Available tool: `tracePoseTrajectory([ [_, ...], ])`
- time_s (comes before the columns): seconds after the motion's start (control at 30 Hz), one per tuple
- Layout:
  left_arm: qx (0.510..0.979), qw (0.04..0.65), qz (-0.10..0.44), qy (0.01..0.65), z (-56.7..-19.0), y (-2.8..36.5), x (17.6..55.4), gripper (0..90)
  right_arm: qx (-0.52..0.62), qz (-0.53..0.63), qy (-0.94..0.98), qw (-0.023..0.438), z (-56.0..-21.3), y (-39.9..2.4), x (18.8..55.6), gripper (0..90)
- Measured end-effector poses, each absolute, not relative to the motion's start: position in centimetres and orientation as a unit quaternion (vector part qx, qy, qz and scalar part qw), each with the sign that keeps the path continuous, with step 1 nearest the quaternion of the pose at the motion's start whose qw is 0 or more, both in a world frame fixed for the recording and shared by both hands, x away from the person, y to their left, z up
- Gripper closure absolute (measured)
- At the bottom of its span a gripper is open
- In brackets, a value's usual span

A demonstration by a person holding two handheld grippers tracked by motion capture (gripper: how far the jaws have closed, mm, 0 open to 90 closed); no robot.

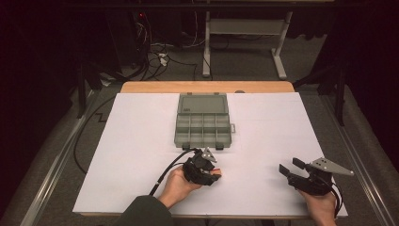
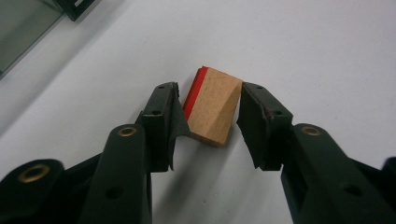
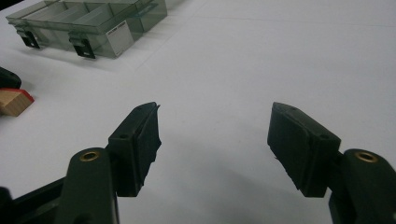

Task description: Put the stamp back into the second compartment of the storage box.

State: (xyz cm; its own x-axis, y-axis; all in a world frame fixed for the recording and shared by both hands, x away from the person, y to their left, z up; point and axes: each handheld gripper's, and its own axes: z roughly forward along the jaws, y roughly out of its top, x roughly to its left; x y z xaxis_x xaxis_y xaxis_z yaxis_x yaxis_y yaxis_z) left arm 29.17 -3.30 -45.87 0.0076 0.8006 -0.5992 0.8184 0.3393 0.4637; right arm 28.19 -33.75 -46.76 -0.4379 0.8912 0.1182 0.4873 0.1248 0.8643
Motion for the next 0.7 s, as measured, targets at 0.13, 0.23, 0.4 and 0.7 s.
tracePoseTrajectory([
  [0.13, 0.573, 0.413, -0.01, 0.707, -45.93, -3.33, 29.25, 61.7, 0.481, 0.454, 0.716, 0.222, -46.76, -33.77, 28.21, 33.9],
  [0.23, 0.572, 0.41, -0.012, 0.711, -45.85, -3.28, 29.35, 64.0, 0.48, 0.454, 0.717, 0.221, -46.76, -33.76, 28.21, 33.9],
  [0.4, 0.57, 0.407, -0.017, 0.713, -45.75, -3.22, 29.53, 64.6, 0.48, 0.454, 0.717, 0.221, -46.76, -33.76, 28.21, 33.9],
  [0.7, 0.565, 0.408, -0.016, 0.717, -45.33, -2.85, 29.64, 65.1, 0.48, 0.454, 0.717, 0.221, -46.76, -33.75, 28.2, 34.0],
])
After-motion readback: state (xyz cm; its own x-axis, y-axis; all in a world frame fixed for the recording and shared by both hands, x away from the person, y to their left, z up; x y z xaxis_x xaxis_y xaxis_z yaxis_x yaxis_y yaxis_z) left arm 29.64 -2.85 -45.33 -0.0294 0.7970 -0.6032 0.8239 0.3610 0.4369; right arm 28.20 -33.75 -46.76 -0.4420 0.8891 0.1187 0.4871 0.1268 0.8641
